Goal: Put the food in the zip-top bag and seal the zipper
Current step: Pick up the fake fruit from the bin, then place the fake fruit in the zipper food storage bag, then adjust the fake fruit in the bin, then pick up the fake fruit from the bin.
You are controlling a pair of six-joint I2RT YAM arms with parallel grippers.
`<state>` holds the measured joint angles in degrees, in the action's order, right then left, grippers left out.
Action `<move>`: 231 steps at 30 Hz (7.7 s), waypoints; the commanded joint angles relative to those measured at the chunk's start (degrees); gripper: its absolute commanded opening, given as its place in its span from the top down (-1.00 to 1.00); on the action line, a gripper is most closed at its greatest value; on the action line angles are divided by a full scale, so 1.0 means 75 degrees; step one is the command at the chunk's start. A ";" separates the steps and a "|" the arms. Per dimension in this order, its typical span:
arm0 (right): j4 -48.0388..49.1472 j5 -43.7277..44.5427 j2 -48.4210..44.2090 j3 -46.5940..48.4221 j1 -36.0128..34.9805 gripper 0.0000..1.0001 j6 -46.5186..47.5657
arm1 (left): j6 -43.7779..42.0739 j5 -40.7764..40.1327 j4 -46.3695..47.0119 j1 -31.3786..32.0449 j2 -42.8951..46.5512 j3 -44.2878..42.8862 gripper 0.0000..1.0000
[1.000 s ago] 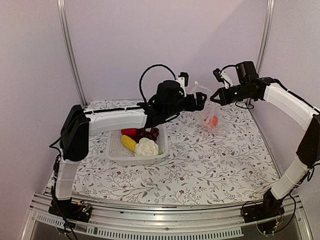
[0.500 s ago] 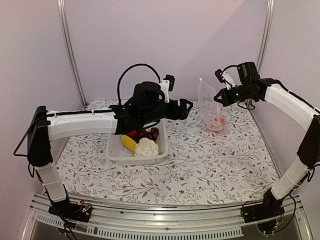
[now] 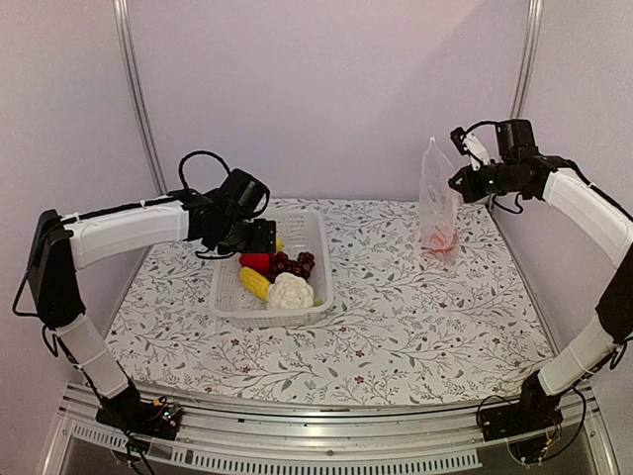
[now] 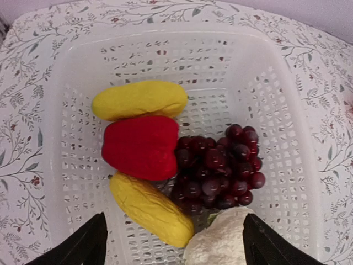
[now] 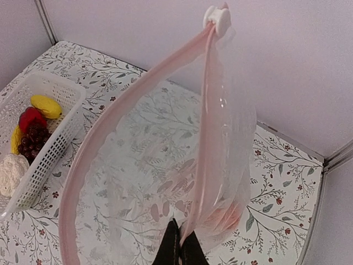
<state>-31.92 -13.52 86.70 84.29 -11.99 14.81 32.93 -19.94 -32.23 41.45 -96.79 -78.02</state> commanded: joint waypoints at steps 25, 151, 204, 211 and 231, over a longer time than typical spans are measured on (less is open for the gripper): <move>0.1007 -0.1419 -0.0644 -0.1709 -0.0143 1.00 -0.0274 | 0.4978 0.0095 0.0177 -0.0481 -0.2174 0.0122 -0.42; -0.0923 -0.2173 0.0806 -0.0001 -0.0905 1.00 0.0800 | 0.0507 -0.0152 0.0081 -0.0595 -0.0877 -0.0830 -0.74; -0.0408 -0.2321 0.0142 -0.1042 -0.0915 1.00 0.0851 | 0.0355 0.0602 0.0022 -0.0761 -0.5078 -0.5374 -0.83; -0.0409 -0.2316 0.0101 -0.1055 -0.0921 1.00 0.0874 | 0.0840 0.0396 -0.1043 -0.0734 -0.4889 -0.5519 -0.99; -0.0396 -0.2328 -0.0015 -0.1090 -0.0922 1.00 0.0888 | 0.1744 0.1714 -0.1808 -0.1101 -0.6126 -0.6419 -0.59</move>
<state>-35.48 -30.46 88.09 76.75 -18.70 20.91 45.08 -10.98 -44.40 34.41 -139.55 -123.92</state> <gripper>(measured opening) 0.008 0.801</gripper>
